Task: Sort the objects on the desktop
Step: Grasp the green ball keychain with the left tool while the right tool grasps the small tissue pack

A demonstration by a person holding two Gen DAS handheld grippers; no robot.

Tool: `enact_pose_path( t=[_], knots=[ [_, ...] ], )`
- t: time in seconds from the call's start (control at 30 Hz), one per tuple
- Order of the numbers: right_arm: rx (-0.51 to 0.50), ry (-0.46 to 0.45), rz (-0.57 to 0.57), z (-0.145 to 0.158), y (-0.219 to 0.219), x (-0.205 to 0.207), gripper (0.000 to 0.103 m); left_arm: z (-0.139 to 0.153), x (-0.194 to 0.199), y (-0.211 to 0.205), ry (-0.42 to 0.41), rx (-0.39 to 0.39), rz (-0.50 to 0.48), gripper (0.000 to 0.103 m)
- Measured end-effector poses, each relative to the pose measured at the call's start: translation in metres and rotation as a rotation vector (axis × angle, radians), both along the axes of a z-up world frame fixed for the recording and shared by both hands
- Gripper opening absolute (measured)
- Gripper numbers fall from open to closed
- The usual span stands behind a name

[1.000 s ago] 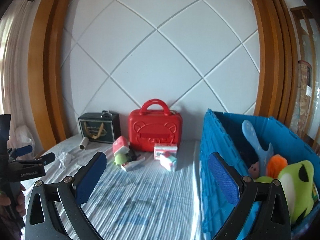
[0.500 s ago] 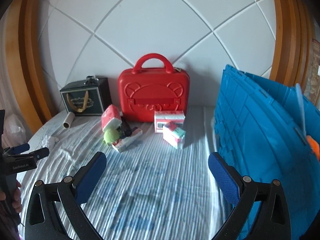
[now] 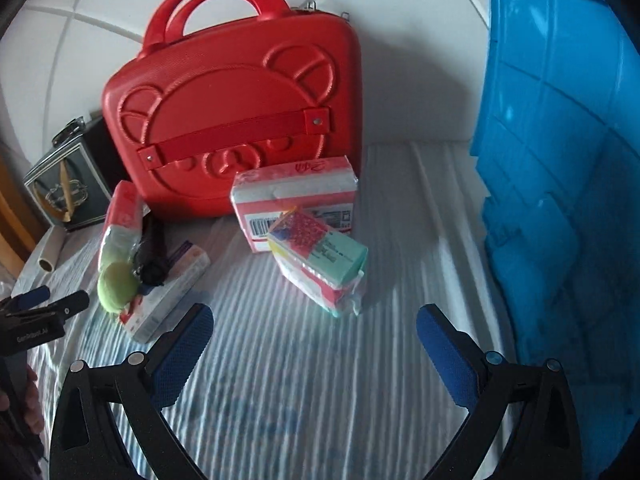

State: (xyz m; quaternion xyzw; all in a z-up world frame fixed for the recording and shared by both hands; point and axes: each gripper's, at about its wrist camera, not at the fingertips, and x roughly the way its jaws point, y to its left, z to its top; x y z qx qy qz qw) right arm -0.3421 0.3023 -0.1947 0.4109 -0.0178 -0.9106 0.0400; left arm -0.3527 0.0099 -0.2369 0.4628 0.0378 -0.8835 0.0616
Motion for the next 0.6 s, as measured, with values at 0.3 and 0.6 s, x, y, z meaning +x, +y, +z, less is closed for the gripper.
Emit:
enact_pose_path(
  t=[0.3, 0.6],
  knots=[
    [0.009, -0.063, 0.0, -0.051, 0.01, -0.044, 0.103, -0.032, -0.03, 0.005, 0.003, 0.033, -0.036, 0.103],
    [-0.001, -0.055, 0.058, -0.066, 0.015, -0.053, 0.103, -0.04, -0.033, 0.009, 0.003, 0.044, -0.048, 0.103]
  ],
)
